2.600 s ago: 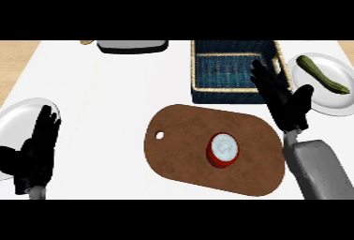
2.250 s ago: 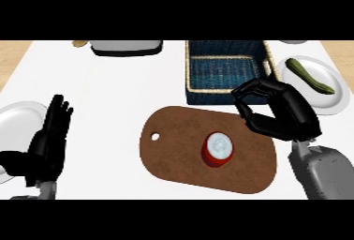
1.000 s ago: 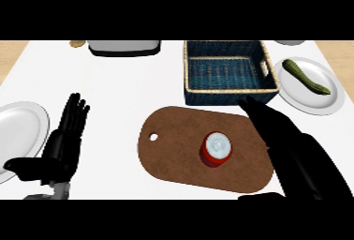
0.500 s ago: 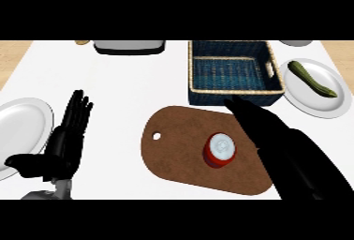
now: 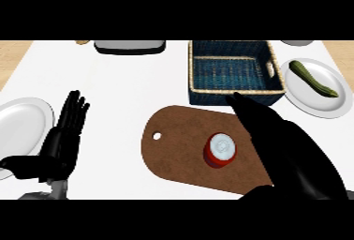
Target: Pick the can from the cutting board and place it in the basket
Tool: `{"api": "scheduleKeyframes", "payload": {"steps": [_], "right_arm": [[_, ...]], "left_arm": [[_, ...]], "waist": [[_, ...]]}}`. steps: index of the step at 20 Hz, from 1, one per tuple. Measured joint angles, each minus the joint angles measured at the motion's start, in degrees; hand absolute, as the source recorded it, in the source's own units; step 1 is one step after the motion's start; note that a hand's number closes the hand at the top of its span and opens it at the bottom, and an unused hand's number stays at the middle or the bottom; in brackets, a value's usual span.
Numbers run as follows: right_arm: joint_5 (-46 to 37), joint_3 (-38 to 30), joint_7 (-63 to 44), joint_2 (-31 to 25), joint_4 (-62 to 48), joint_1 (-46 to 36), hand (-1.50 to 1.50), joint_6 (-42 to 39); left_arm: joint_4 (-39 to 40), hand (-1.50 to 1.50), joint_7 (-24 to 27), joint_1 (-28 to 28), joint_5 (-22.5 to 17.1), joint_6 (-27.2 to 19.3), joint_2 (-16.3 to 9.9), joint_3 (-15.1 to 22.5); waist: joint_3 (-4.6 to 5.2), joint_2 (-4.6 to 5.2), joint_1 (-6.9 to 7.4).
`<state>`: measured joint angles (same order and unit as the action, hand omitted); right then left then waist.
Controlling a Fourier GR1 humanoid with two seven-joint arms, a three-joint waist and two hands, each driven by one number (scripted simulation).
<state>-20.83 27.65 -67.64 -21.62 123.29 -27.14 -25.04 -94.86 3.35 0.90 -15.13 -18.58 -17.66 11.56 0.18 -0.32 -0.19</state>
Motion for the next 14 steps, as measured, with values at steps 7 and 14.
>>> {"api": "scheduleKeyframes", "payload": {"steps": [7, 14], "right_arm": [[-3.8, 2.8, 0.8, 3.4, -2.2, 1.9, -1.50, 0.2], [-10.2, 5.6, 2.9, 6.3, -2.9, 5.6, -1.50, 0.4]], "left_arm": [[-1.5, 0.00, -1.5, 0.1, 1.3, -0.3, 1.2, 0.7], [-1.1, 0.00, -2.0, 0.4, 2.0, 0.2, 1.9, -0.4]], "waist": [[-0.10, 0.12, 0.13], [-0.13, 0.17, 0.13]]}}
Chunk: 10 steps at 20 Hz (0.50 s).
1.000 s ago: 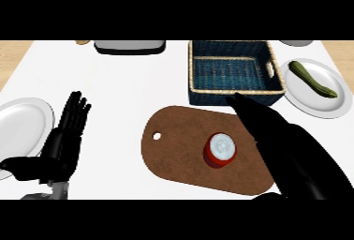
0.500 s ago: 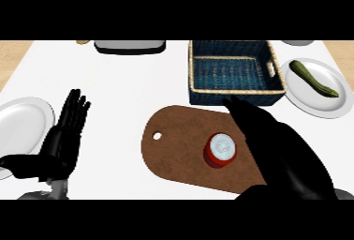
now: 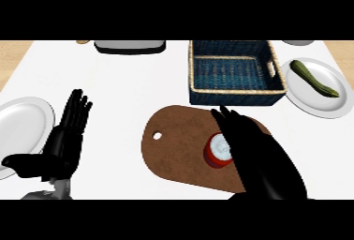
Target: Pick the can from the cutting board and place it in the basket
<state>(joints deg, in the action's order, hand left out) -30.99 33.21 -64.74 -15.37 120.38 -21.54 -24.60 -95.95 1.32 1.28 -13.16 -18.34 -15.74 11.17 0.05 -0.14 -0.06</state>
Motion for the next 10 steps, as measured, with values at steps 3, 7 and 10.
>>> {"api": "scheduleKeyframes", "payload": {"steps": [3, 7, 10], "right_arm": [[-3.7, 1.0, 1.0, 1.3, -1.9, 0.5, -1.50, 0.2], [-7.4, 1.0, 2.6, 2.8, -2.8, 2.4, -1.50, 0.4], [-9.0, -0.3, 4.5, 4.1, -5.0, 2.7, -1.50, 0.1]], "left_arm": [[0.3, 0.00, 0.2, 0.0, 0.5, 0.2, 0.8, 0.2], [0.2, 0.00, 0.9, -0.8, 1.8, 0.0, 2.2, 0.8], [0.0, 0.00, 0.5, -0.9, 1.4, 1.2, 1.7, -0.4]], "waist": [[0.00, 0.02, 0.05], [-0.02, 0.05, 0.06], [-0.02, 0.07, 0.15]]}}
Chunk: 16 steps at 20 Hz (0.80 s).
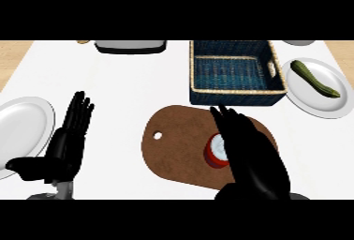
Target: Pick the can from the cutting board and place it in the basket
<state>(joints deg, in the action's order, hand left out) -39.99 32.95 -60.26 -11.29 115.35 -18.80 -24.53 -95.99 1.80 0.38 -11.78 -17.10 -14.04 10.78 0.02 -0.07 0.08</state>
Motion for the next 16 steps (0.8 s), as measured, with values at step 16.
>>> {"api": "scheduleKeyframes", "payload": {"steps": [16], "right_arm": [[-7.1, -3.8, 6.4, 4.6, -6.6, 5.7, -1.50, -1.9]], "left_arm": [[0.8, 0.00, 0.2, -0.1, 2.5, 2.4, 2.6, -2.7]], "waist": [[-0.02, 0.03, -0.03]]}}
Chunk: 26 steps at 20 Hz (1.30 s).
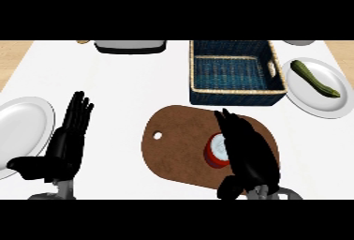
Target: Pick the can from the cutting board and place it in the basket
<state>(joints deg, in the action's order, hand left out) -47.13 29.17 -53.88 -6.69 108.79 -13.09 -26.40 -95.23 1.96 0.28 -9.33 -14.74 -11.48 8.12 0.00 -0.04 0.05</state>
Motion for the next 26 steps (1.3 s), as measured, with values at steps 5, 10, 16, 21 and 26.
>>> {"api": "scheduleKeyframes", "payload": {"steps": [5, 10, 16, 21, 26], "right_arm": [[-2.2, -0.2, 1.0, 2.5, -0.9, 0.9, -1.50, -0.5], [-5.0, -0.1, 3.1, 4.1, -4.6, 2.2, -1.50, 0.7], [-6.4, -1.4, 4.5, 4.7, -6.1, 2.8, -1.50, 1.0], [-8.2, -1.7, 6.5, 5.4, -9.0, 3.5, 1.50, 4.3], [-7.4, -3.3, 10.5, 4.0, -11.7, 0.7, 1.50, 1.9]], "left_arm": [[0.1, 0.00, -0.1, 0.0, 1.2, 1.2, 1.0, -0.7], [-0.3, 0.00, -1.7, 0.7, 2.3, 1.5, 2.2, -1.4], [-1.2, 0.00, -2.9, 0.9, 3.4, 2.4, 3.2, -2.5], [-0.9, 0.00, -3.1, 1.2, 3.9, 3.5, 3.6, -3.8], [1.2, 0.00, -1.4, 1.5, 4.0, 4.7, 4.2, -4.3]], "waist": [[0.00, 0.01, 0.01], [-0.01, 0.02, 0.02], [0.00, 0.01, 0.01], [0.06, -0.13, 0.01], [0.23, -0.43, 0.07]]}}
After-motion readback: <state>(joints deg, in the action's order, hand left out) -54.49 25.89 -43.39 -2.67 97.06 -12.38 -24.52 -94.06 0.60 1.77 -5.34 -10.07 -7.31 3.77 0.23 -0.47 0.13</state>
